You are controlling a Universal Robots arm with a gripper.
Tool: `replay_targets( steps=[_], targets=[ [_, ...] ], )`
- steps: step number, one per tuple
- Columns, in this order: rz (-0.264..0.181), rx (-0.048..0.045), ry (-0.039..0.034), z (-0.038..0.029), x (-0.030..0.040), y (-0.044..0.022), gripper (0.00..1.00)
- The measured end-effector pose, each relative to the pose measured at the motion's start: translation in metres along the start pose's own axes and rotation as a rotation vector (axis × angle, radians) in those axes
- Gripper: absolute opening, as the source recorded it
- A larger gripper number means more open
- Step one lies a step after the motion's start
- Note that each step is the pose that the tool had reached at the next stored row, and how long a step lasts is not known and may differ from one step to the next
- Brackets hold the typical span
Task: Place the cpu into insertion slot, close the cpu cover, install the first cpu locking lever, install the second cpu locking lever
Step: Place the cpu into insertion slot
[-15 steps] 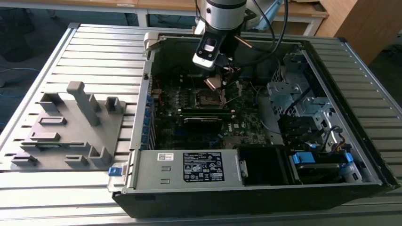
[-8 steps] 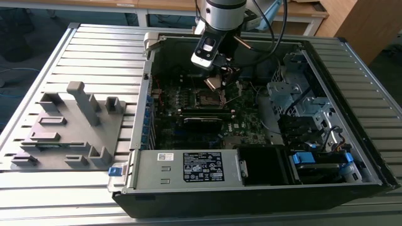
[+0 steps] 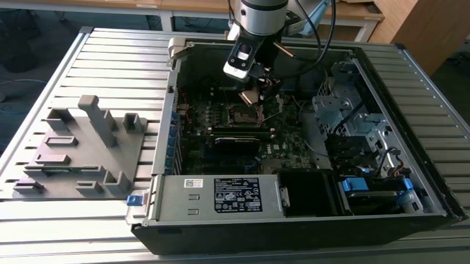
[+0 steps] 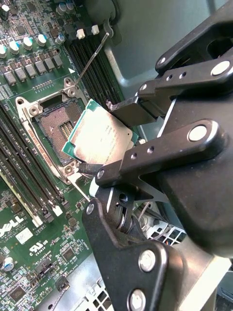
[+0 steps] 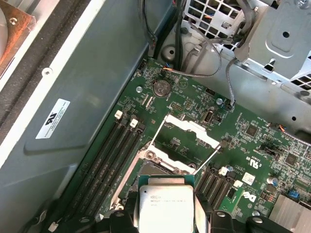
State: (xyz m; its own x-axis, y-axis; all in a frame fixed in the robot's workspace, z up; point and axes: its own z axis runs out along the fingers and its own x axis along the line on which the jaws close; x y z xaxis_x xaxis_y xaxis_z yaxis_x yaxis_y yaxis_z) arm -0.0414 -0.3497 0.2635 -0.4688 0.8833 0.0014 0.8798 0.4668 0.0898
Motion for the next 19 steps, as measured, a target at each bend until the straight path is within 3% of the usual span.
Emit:
replay_targets(
  steps=[7, 19],
  targets=[
    [0.022, -0.0002, -0.0019, 0.0007, 0.0, 0.0, 0.54],
    [0.235, -0.0003, -0.0213, 0.0049, 0.0, -0.0004, 0.54]
  ],
)
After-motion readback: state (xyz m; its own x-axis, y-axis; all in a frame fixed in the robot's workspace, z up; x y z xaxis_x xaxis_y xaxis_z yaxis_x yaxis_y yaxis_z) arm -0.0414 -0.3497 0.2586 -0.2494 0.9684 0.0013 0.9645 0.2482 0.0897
